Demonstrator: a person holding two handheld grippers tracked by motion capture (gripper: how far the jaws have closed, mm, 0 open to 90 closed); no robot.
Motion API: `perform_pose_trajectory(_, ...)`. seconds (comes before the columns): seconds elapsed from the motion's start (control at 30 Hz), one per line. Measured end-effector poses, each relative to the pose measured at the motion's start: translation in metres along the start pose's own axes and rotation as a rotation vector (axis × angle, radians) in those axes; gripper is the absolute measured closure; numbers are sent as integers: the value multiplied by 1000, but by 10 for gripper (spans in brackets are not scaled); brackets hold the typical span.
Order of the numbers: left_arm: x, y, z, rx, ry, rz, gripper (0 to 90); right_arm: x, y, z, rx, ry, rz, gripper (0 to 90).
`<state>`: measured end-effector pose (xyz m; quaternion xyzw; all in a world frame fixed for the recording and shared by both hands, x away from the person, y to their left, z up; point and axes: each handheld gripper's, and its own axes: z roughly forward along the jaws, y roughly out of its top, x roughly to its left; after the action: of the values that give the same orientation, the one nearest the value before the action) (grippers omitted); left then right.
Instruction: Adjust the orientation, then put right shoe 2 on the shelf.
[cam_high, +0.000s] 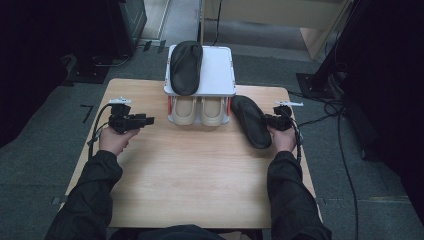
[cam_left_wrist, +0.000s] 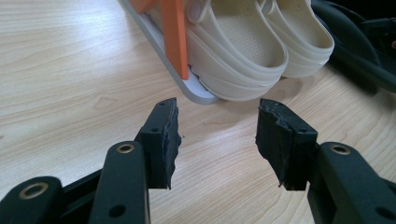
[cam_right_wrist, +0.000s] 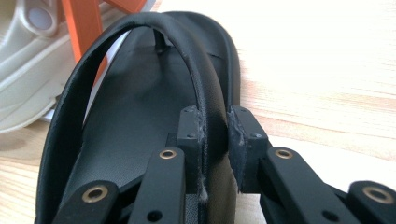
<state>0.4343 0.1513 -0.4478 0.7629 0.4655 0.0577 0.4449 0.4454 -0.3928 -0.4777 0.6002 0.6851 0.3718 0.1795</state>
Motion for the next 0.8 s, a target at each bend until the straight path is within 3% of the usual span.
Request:
perform_pose_trajectory(0.37, -3, 3, 7, -2, -18, 10, 489, 2, 2, -17, -14, -15, 25, 810)
perform_pose_trajectory(0.47, -3, 3, 9, 2, -19, 8, 491, 5, 5, -20, -20, -23, 57, 821)
perform_pose_trajectory(0.8, -1, 3, 8, -6, -61, -16, 486, 7, 17, -36, -59, -56, 27, 822)
